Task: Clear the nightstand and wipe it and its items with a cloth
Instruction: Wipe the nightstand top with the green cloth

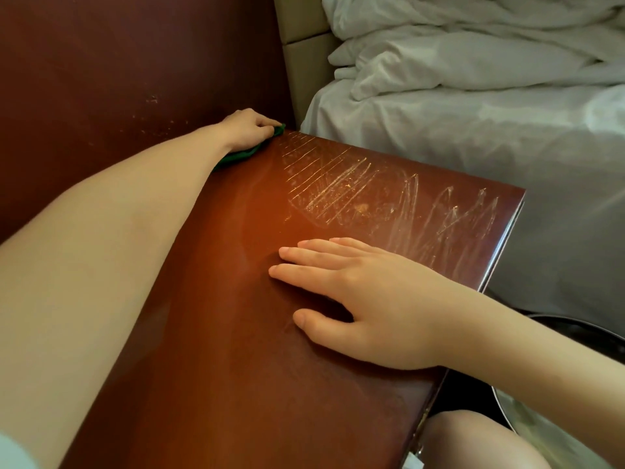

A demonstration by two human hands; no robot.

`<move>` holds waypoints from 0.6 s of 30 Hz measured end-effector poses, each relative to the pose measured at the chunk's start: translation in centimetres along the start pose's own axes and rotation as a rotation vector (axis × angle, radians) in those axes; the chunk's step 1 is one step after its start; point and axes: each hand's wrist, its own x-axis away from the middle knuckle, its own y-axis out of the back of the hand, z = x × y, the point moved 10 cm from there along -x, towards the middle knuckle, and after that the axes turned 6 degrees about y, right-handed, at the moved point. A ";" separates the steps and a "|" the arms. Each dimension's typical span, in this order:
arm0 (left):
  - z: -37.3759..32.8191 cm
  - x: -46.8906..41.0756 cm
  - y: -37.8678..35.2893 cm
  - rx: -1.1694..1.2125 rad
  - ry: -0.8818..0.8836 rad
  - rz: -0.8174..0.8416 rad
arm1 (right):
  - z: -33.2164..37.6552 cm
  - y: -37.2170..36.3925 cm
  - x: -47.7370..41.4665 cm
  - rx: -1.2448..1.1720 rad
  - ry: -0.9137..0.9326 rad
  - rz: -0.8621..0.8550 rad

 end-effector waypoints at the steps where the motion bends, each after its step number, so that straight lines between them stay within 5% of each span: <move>1: -0.1 0.1 0.0 -0.004 -0.008 0.000 | 0.0 0.0 0.0 -0.003 0.000 0.004; 18: -1.9 9.6 -0.7 -0.010 -0.305 0.107 | 0.3 0.1 0.2 0.033 -0.020 0.049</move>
